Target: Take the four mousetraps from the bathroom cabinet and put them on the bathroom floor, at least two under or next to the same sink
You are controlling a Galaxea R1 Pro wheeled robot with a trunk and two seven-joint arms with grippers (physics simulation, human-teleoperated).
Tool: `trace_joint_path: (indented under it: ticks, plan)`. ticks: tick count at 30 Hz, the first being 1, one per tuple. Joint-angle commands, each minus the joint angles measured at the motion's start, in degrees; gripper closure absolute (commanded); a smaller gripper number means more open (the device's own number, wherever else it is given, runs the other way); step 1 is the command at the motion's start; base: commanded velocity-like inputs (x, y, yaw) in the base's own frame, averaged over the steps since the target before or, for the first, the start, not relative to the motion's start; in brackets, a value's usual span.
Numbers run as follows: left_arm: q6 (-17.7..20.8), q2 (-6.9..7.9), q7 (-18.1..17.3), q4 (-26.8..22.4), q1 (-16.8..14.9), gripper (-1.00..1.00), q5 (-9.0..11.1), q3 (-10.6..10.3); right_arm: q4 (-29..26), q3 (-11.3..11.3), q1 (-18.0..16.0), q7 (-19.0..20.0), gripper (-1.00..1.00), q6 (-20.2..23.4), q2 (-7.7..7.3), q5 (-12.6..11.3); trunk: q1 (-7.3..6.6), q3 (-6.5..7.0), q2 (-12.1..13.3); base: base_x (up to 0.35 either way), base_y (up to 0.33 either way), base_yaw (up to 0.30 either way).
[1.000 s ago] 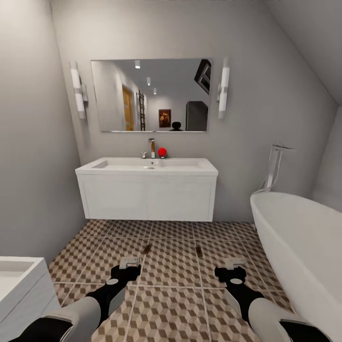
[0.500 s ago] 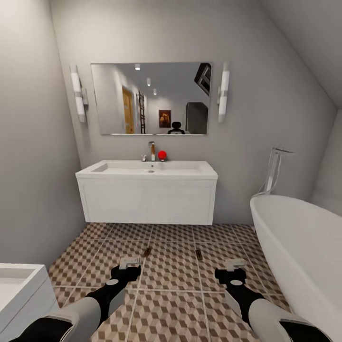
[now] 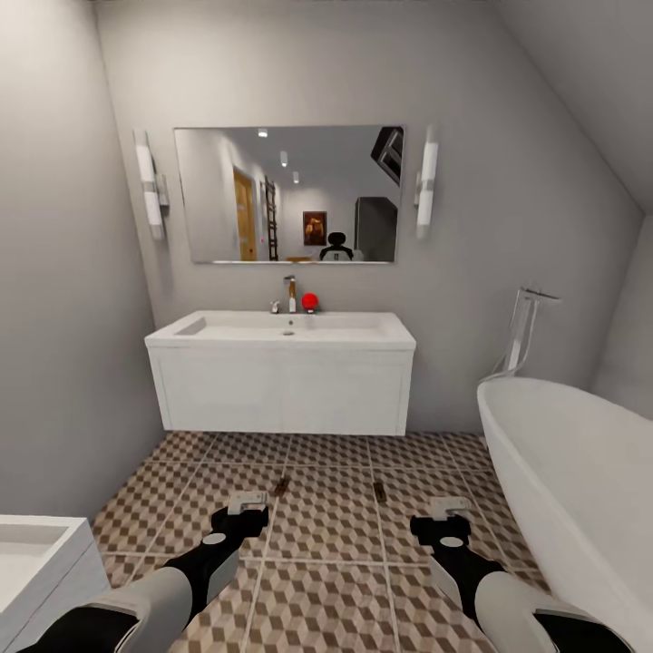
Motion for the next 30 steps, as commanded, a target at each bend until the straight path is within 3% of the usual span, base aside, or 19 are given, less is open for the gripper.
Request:
trace_joint_path:
  ticks: [1, 30]
  plan:
    - [-0.2, -0.01, 0.2, 0.1, 0.0, -1.00, 0.6, -0.5, 0.1, -0.5, 0.0, -0.2, -1.00, -0.2, 0.03, 0.6, -0.23, 0.12, 0.4, 0.000, 0.000, 0.000]
    - [-0.1, -0.07, 0.2, 0.1, -0.1, -1.00, 0.6, -0.5, 0.2, -0.5, 0.0, -0.2, -1.00, -0.2, -0.05, 0.5, -6.60, 5.33, 12.0, 0.000, 0.000, 0.000]
